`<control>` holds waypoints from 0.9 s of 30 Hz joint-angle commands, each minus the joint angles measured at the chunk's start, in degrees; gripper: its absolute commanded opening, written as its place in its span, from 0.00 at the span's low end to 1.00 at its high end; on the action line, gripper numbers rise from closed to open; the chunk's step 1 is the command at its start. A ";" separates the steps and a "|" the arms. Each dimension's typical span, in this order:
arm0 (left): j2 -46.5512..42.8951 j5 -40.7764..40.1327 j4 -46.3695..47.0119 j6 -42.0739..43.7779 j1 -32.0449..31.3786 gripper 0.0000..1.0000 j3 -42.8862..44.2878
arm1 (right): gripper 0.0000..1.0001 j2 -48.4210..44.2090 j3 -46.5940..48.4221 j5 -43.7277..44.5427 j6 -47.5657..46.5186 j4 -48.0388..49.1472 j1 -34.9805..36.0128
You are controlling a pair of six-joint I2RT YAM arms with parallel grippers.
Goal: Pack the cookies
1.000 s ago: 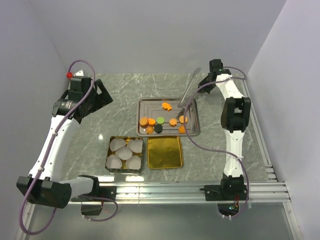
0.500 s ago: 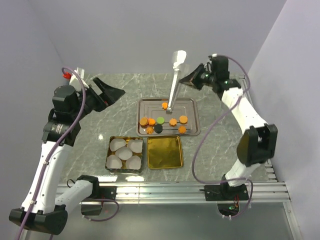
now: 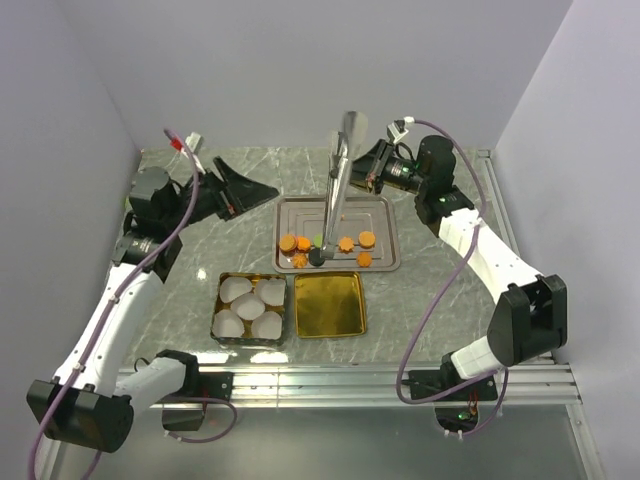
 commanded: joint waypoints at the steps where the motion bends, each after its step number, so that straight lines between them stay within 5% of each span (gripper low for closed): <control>1: 0.01 1.11 6.70 1.05 -4.56 0.96 0.57 | 0.00 1.18 3.93 -3.16 2.30 7.30 1.36; 6: 2.30 -2.94 4.85 2.82 -12.12 0.97 3.47 | 0.00 3.90 6.83 -3.33 3.71 8.01 2.15; 16: 8.09 -7.25 4.49 6.25 -16.88 0.96 6.81 | 0.00 8.04 14.13 -3.69 5.82 7.83 2.67; 27: 12.93 -8.57 6.08 5.81 -18.90 0.81 10.59 | 0.00 7.77 13.87 -2.10 4.94 6.51 6.19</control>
